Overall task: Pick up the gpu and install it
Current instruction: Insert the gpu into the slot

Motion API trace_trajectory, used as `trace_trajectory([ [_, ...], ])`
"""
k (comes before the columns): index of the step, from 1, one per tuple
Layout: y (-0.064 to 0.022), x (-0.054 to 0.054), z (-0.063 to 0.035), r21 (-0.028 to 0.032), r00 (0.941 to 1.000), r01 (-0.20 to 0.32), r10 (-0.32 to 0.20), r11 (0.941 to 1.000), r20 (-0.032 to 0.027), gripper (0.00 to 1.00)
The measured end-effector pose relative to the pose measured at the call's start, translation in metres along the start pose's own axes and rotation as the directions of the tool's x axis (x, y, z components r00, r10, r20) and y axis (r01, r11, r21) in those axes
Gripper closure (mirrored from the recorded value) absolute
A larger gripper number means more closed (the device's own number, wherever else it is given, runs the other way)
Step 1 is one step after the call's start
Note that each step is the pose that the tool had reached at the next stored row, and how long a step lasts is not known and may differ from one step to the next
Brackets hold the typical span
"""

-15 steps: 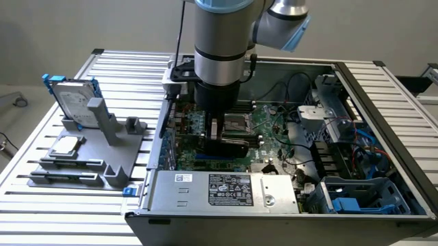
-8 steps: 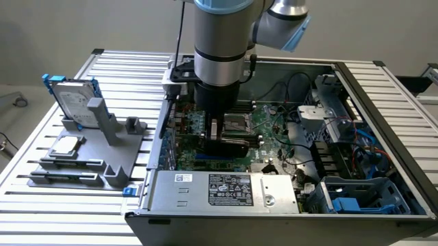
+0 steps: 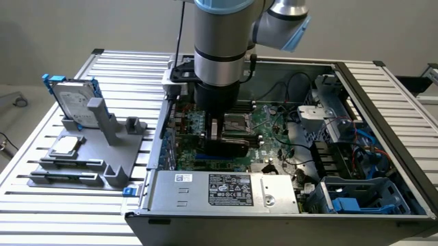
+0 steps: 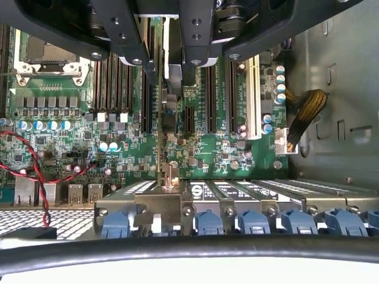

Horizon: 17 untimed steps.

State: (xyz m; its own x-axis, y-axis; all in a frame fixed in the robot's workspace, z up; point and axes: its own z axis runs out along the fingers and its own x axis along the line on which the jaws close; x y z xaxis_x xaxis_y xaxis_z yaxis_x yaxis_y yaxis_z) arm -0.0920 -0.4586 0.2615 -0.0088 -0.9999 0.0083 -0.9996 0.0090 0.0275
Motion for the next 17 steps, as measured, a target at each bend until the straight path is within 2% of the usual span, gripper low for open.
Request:
trace_trajectory([
  [4,0.0001,0.0000,-0.0038,0.0000,1.0000,0.005,-0.005,1.0000,-0.0001,0.74],
  [8,0.0000,0.0000,-0.0035,0.0017,0.9999,0.013,-0.013,0.9999,-0.0003,0.74],
  [13,0.0003,0.0002,-0.0012,0.0126,0.9996,0.027,-0.027,0.9996,-0.0004,0.74],
  [17,0.0015,0.0007,0.0005,0.0139,0.9996,0.027,-0.027,0.9995,0.0005,0.74],
])
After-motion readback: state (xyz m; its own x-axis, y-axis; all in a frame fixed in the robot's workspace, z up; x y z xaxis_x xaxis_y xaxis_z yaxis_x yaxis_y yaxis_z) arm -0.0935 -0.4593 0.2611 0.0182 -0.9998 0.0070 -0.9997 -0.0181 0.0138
